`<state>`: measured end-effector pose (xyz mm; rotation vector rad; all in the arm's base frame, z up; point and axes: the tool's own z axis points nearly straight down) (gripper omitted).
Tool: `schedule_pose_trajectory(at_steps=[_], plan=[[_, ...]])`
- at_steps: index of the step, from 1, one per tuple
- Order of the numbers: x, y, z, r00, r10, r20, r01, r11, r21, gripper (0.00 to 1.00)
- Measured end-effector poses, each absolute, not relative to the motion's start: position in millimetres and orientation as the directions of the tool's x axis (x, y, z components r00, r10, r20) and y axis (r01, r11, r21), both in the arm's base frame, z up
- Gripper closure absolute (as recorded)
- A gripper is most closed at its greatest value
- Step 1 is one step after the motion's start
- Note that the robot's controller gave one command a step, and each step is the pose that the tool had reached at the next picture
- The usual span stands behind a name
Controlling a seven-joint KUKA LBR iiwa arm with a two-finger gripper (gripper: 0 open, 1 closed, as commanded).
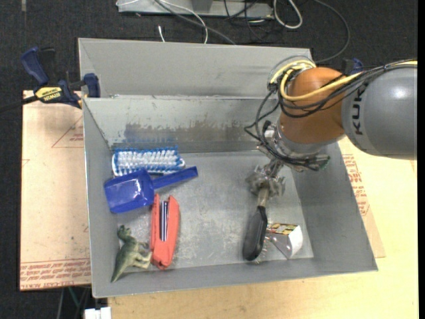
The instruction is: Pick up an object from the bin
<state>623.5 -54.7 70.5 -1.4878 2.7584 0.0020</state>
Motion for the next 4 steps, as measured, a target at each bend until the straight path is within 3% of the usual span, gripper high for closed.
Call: schedule_pose_trajectory(at_steps=[1,2,4], plan=[[623.5,-54.7,70.5,-0.549,-0.836,-0.007,-0.836,0.549,-0.002,1.0],[620.3,-53.8,85.9,-0.55,-0.835,-0.003,-0.835,0.55,0.007,1.0],[624.0,-53.8,152.4,-0.551,-0.834,-0.01,-0.834,0.552,-0.004,1.0]])
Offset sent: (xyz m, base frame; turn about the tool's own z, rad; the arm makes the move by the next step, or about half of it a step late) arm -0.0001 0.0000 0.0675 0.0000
